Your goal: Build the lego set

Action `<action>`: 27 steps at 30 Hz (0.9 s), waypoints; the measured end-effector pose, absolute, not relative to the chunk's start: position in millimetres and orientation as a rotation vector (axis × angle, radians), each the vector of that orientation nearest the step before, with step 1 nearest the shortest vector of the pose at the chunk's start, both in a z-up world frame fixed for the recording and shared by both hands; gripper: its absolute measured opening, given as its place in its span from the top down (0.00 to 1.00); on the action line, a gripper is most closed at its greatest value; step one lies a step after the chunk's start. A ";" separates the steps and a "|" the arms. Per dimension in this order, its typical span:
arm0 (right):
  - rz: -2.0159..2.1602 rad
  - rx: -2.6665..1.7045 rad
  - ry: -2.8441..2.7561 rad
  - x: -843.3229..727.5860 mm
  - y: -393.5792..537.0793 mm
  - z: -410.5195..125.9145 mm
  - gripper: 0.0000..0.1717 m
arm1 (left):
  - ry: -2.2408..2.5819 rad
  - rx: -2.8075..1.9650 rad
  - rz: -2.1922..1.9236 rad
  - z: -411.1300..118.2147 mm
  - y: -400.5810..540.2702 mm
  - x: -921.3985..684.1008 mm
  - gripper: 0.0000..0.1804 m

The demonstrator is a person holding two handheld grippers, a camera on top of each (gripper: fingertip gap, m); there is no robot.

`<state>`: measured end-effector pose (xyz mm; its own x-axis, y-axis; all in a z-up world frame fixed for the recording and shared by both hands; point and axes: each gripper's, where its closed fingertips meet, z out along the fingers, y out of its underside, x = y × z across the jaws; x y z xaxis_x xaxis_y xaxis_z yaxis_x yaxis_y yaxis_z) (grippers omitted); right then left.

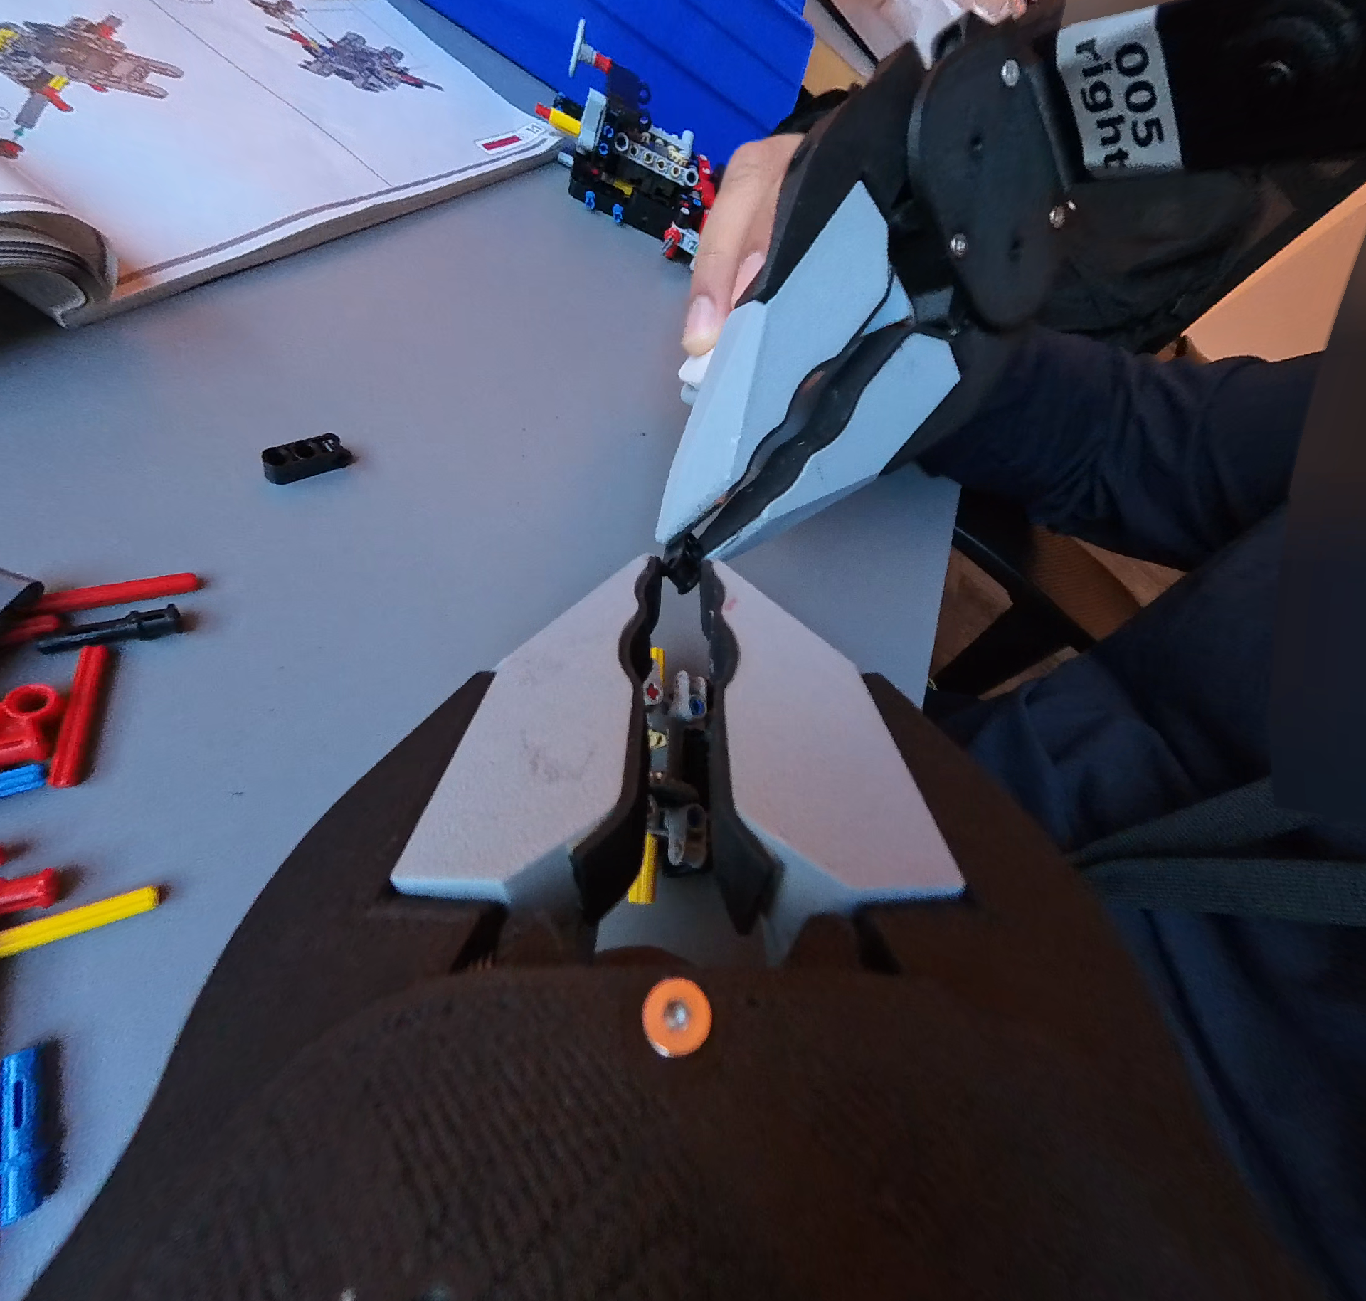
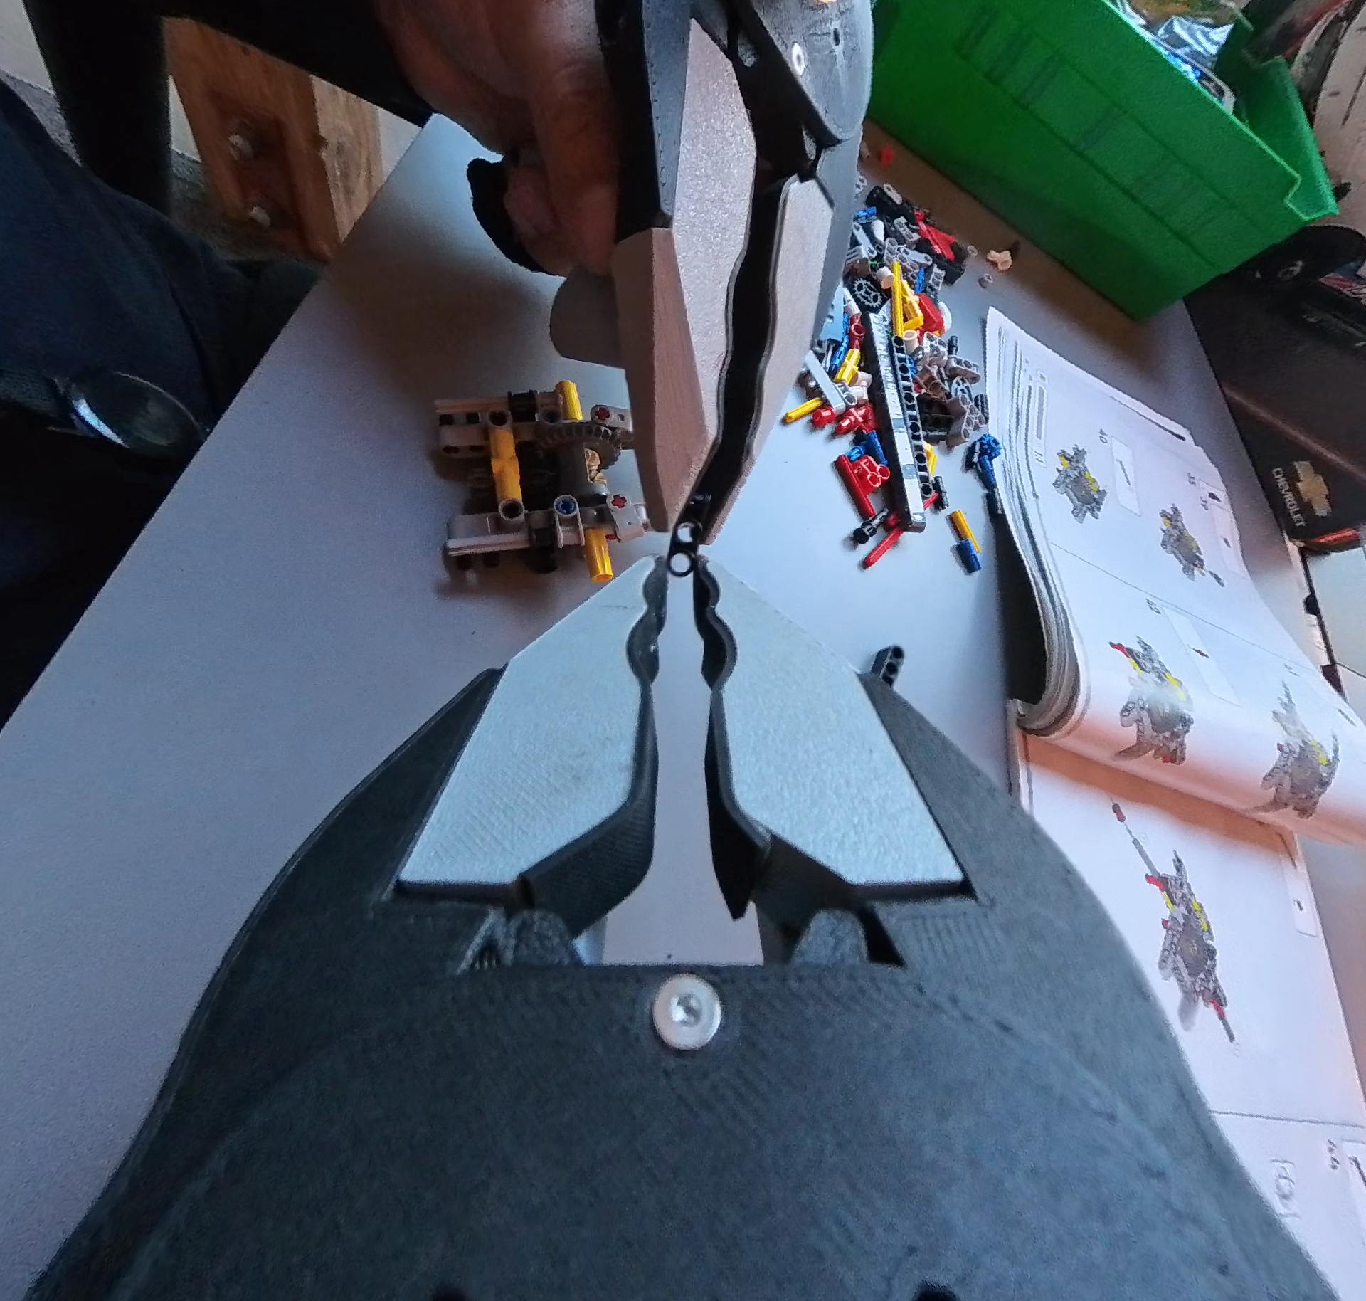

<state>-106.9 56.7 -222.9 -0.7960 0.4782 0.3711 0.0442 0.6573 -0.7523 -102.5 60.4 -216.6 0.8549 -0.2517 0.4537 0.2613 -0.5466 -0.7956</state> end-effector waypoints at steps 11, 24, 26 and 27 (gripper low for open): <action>1.025 -0.390 -2.288 -108.3 58.0 -224.2 0.98 | -0.039 -2.038 -0.668 -218.6 62.3 -103.2 0.96; 1.010 -0.429 -2.334 -105.9 58.2 -227.4 0.98 | -0.036 -2.036 -0.689 -220.4 61.9 -101.8 0.96; 0.999 -0.425 -2.327 -106.5 58.4 -226.0 0.98 | -0.039 -2.027 -0.696 -219.4 61.6 -101.8 0.96; 0.993 -0.420 -2.326 -106.3 58.1 -225.7 0.98 | -0.038 -2.027 -0.703 -219.5 61.2 -101.4 0.96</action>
